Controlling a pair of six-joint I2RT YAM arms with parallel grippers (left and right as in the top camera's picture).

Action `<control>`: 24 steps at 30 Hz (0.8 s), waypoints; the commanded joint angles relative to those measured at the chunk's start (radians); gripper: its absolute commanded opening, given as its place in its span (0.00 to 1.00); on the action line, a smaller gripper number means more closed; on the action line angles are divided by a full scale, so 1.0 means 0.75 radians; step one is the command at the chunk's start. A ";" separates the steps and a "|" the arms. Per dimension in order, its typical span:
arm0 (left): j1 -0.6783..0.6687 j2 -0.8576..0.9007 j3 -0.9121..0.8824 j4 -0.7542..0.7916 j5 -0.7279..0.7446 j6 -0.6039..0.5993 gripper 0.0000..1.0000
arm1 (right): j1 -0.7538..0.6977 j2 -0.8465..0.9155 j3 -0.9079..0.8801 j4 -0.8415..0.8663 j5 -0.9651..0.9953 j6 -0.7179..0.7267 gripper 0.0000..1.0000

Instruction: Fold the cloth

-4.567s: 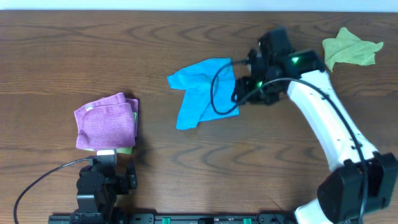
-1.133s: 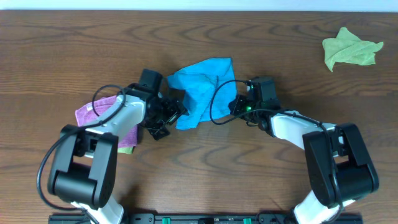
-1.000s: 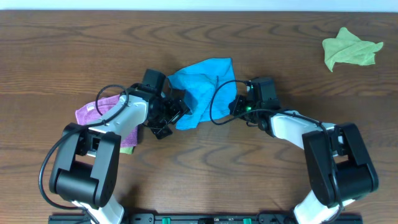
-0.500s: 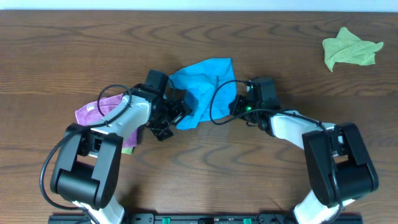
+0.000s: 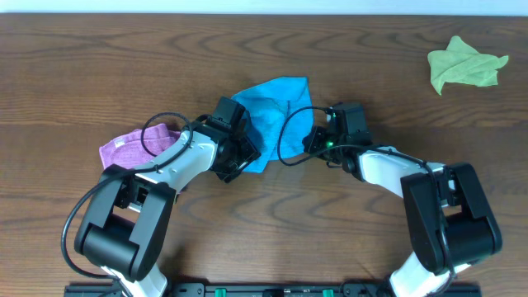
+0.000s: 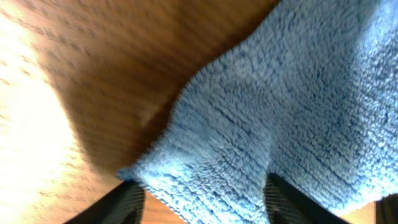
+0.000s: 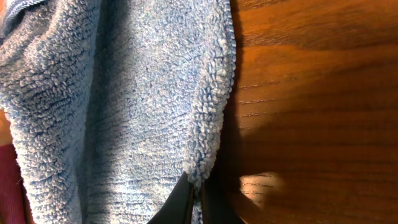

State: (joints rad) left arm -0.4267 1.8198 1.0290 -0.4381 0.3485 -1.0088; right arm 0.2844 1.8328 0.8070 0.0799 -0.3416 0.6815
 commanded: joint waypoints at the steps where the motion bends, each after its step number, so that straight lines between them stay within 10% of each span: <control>1: 0.000 0.023 -0.002 0.005 -0.096 -0.003 0.56 | -0.002 0.043 -0.025 -0.021 -0.010 0.018 0.04; 7: 0.000 0.023 -0.002 0.023 -0.150 -0.003 0.06 | -0.002 0.042 -0.025 -0.021 -0.011 0.017 0.01; 24: 0.143 0.022 0.003 -0.133 -0.148 0.225 0.06 | -0.003 -0.231 -0.024 -0.365 0.090 -0.045 0.01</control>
State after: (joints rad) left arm -0.3405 1.8236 1.0290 -0.5159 0.2401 -0.8982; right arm 0.2844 1.7187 0.7967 -0.1642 -0.3180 0.6704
